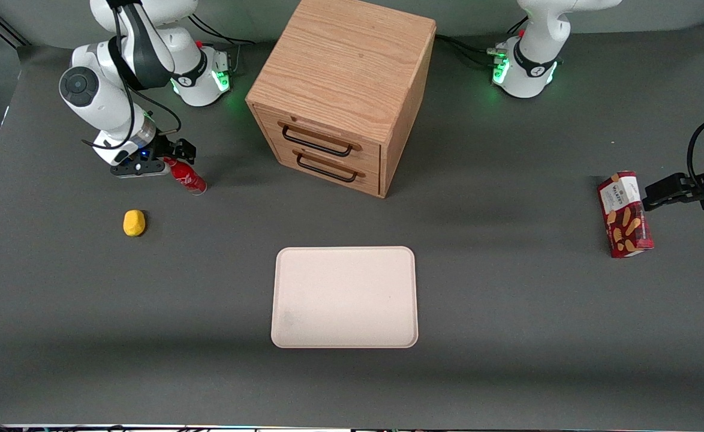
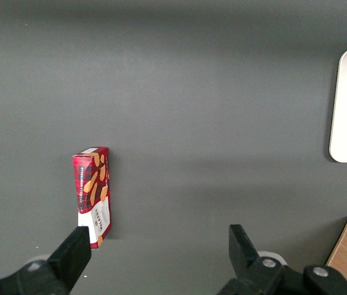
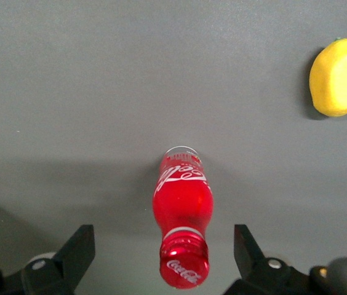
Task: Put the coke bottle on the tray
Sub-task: 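Close the right gripper around the bottle's body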
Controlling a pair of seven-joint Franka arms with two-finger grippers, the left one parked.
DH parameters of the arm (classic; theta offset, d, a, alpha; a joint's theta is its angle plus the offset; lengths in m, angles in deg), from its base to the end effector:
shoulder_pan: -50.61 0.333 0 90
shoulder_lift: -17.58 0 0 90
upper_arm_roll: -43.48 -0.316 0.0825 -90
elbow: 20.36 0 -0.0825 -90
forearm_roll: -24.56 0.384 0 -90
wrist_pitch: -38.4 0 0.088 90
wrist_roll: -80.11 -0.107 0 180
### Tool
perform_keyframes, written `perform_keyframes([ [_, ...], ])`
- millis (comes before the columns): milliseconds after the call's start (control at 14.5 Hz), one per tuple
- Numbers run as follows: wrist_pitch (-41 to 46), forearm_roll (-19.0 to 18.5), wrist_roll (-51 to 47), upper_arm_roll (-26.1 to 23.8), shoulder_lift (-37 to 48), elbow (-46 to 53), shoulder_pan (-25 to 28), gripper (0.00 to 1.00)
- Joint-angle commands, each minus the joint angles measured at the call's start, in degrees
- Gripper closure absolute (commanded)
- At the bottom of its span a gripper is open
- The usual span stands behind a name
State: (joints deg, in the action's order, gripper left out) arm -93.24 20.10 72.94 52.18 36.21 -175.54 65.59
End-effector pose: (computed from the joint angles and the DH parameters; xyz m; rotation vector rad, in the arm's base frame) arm 0.3772 0.0434 0.3213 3.1197 0.0761 -0.1346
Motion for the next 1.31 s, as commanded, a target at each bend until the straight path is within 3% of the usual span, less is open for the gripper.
perform_keyframes([
  [0, -1.3, -1.5, -0.6, 0.4, 0.0, -0.7, 0.1, 0.00],
  [552, -2.7, -1.8, -0.5, 0.9, -1.2, -1.4, 0.0, 0.01],
  [690, -2.7, -1.8, 1.4, 1.8, -1.2, -1.4, -0.1, 0.17],
  [897, -2.7, -1.8, 3.7, 4.0, -1.5, -1.4, 0.0, 0.67],
  [966, -2.7, -1.8, 3.7, 4.0, -1.6, -1.4, 0.0, 0.78],
  [1241, -2.7, -1.7, 3.5, 4.0, -2.3, -1.2, 0.1, 0.99],
])
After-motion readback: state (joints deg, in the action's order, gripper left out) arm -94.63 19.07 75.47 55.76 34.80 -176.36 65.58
